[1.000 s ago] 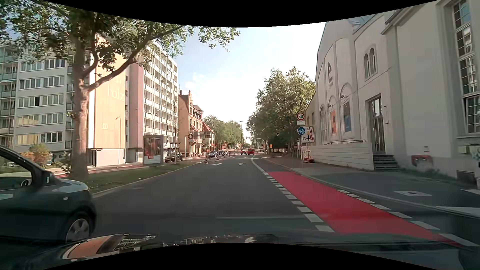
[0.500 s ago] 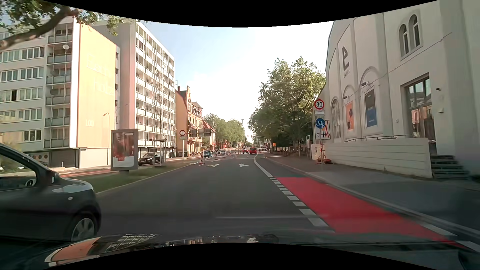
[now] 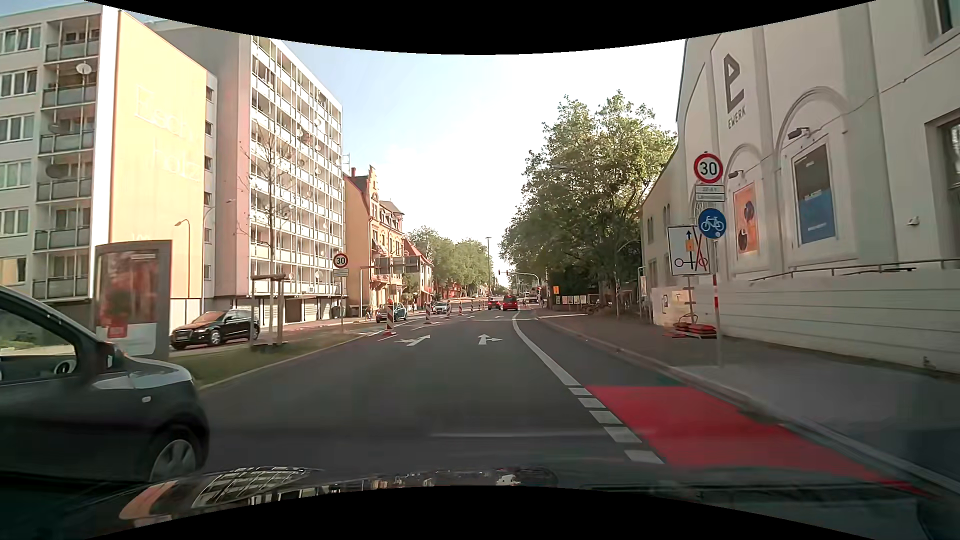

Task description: Follow the waypoints while adhering to traffic rules and regulations

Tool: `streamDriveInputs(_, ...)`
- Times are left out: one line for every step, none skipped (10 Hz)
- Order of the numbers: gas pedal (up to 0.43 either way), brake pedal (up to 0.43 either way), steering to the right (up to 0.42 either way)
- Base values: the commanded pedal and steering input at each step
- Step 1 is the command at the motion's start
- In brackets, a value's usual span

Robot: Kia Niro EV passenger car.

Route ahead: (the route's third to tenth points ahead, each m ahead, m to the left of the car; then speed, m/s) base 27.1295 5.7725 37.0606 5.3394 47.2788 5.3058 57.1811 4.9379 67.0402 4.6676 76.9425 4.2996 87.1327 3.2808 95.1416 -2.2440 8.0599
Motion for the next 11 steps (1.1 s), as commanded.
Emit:
streamDriveInputs(0.11,0.0,-0.005)
streamDriveInputs(0.11,0.0,-0.005)
streamDriveInputs(0.11,0.0,-0.005)
streamDriveInputs(0.11,0.0,-0.004)
streamDriveInputs(0.11,0.0,-0.004)
streamDriveInputs(0.11,0.0,-0.003)
streamDriveInputs(0.11,0.0,-0.003)
streamDriveInputs(0.098,0.0,-0.003)
streamDriveInputs(0.098,0.0,-0.003)
streamDriveInputs(0.067,0.0,-0.002)
streamDriveInputs(0.039,0.0,-0.002)
